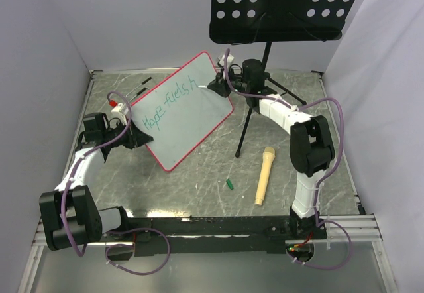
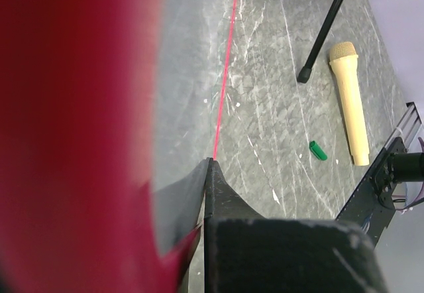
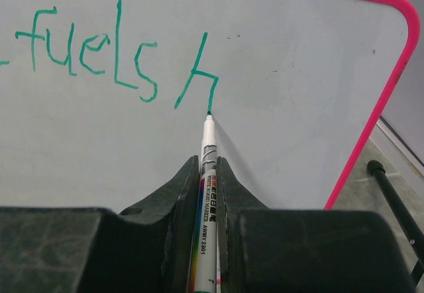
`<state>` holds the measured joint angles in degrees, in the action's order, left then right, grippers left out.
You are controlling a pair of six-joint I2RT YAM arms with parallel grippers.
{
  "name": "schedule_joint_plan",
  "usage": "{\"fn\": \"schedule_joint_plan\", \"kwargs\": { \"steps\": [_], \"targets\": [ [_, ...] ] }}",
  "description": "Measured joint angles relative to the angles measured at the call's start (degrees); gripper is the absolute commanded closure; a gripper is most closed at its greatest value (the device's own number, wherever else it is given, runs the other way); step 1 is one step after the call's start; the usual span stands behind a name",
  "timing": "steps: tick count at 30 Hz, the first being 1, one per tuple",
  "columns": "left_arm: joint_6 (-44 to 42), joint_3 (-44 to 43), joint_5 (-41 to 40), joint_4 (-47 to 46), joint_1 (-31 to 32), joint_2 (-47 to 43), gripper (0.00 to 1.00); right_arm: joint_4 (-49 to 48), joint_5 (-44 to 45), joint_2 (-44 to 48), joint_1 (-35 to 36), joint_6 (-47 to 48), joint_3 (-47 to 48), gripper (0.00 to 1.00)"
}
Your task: Write a sentence on the whiteboard
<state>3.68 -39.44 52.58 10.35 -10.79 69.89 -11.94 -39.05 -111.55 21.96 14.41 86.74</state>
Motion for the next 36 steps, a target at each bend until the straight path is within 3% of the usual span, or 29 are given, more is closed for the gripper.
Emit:
{"fn": "schedule_joint_plan", "kwargs": {
  "steps": [17, 26, 36],
  "targets": [
    [-4.35, -1.95, -1.62, 1.92, 0.33, 0.02, 0.99, -4.79, -4.11, 8.22, -0.85, -4.96, -5.07, 1.00],
    [-8.55, -6.95, -4.85, 7.96, 0.55, 0.20, 0.99, -5.42, -4.00, 8.35, -1.95, -5.27, -5.57, 1.00],
    [-9.05, -9.73, -6.56, 7.82, 0.37, 4.11, 0.99, -6.49, -3.85, 8.24, -2.75, -5.53, -6.47, 1.00]
  ]
}}
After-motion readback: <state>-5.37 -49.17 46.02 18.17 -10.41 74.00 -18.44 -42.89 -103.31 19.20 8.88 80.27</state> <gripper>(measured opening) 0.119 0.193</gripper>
